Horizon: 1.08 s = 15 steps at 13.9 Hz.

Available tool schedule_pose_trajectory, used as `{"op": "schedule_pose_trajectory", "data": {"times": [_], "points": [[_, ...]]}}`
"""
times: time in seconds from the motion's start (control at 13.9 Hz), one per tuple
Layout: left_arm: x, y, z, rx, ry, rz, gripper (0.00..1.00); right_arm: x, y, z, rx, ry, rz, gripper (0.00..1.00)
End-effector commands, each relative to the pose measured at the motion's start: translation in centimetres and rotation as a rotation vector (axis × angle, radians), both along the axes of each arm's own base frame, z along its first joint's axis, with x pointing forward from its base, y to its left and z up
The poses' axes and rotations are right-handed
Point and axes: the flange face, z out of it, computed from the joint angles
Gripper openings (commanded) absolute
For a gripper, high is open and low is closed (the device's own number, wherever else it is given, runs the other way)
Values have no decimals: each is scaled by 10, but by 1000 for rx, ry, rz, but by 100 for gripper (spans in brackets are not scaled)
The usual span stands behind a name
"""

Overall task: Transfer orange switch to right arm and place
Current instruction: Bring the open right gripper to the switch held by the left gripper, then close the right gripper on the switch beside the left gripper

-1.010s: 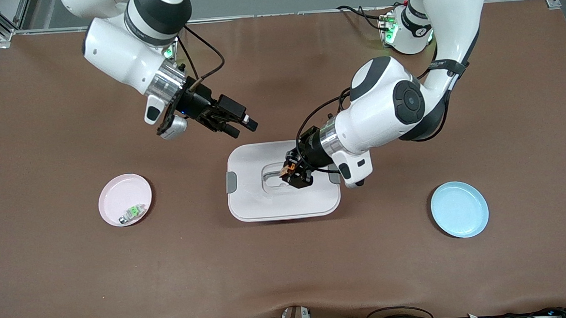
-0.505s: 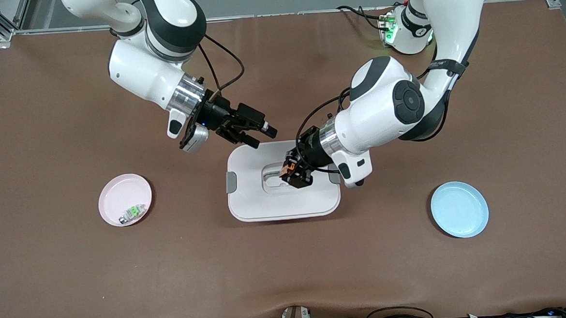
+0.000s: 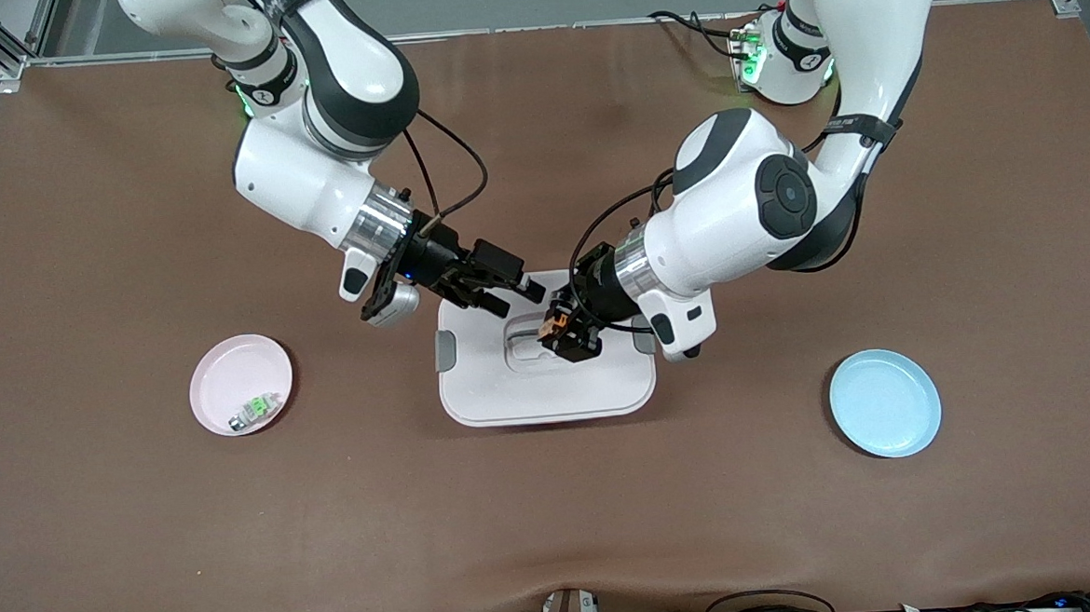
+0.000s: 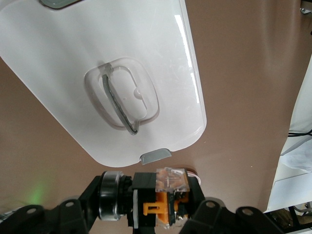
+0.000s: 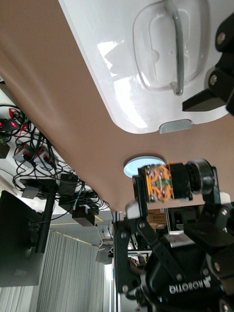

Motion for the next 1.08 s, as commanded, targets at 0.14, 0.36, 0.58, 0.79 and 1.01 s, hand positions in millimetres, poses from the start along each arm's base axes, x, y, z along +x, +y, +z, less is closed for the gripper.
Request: {"op": "schedule_pose_trajectory", "data": {"times": [0.14, 0.36, 0.58, 0.79, 1.01], "points": [[1, -2, 4, -12, -7, -6, 0, 9, 8, 3, 17, -15, -5, 100], [2, -1, 3, -12, -6, -6, 0, 8, 17, 7, 33, 0, -13, 100], [3, 0, 4, -13, -8, -5, 0, 8, 27, -1, 28, 10, -11, 100], [3, -1, 2, -10, -8, -6, 0, 7, 35, -9, 21, 13, -11, 100], [3, -1, 3, -8, -10, -5, 0, 8, 41, -12, 20, 5, -22, 100]]}}
